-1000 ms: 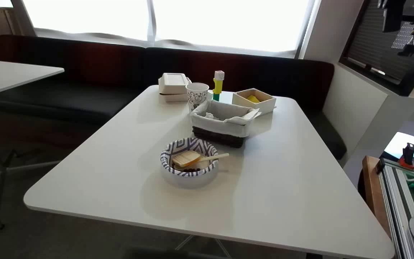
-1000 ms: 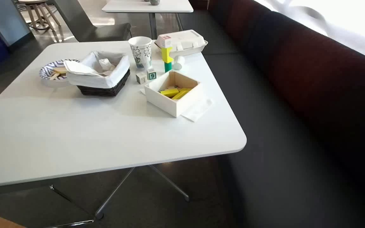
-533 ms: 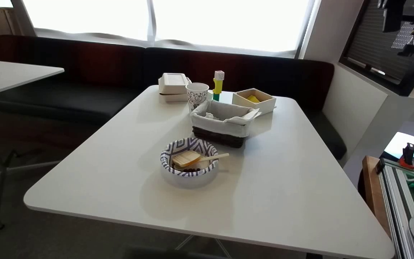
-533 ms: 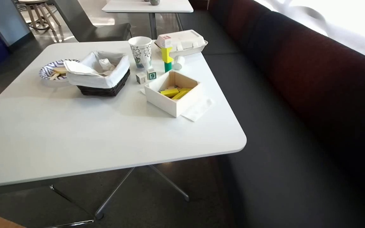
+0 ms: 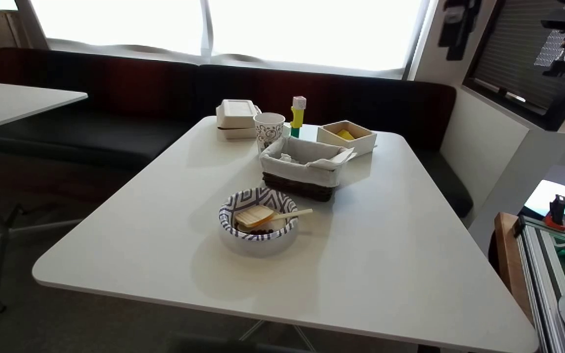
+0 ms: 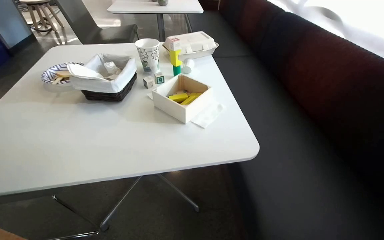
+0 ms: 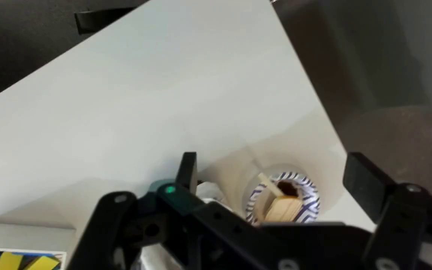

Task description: Remove a block from the box and put it on the tower

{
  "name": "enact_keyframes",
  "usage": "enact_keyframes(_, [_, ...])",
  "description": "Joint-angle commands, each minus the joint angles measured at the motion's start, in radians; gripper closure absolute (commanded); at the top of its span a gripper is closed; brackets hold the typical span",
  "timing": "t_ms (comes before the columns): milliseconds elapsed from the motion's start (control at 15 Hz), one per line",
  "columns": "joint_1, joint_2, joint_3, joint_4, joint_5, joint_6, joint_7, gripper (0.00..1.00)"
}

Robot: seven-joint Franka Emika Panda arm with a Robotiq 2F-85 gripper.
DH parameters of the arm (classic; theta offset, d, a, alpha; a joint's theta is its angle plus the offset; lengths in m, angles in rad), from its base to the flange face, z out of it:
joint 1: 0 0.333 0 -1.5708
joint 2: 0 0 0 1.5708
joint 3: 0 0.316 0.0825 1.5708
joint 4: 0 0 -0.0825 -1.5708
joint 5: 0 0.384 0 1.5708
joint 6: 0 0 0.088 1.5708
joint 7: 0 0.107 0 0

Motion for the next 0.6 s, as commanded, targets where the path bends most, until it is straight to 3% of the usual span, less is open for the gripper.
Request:
enact_keyframes(0, [-0.069,0.212,-0.004,0.053,0.015,0.196,0.076,0.00])
enact_keyframes(533, [-0.164,0.637,-0.010,0.171,0.000,0.730,0.327,0.00])
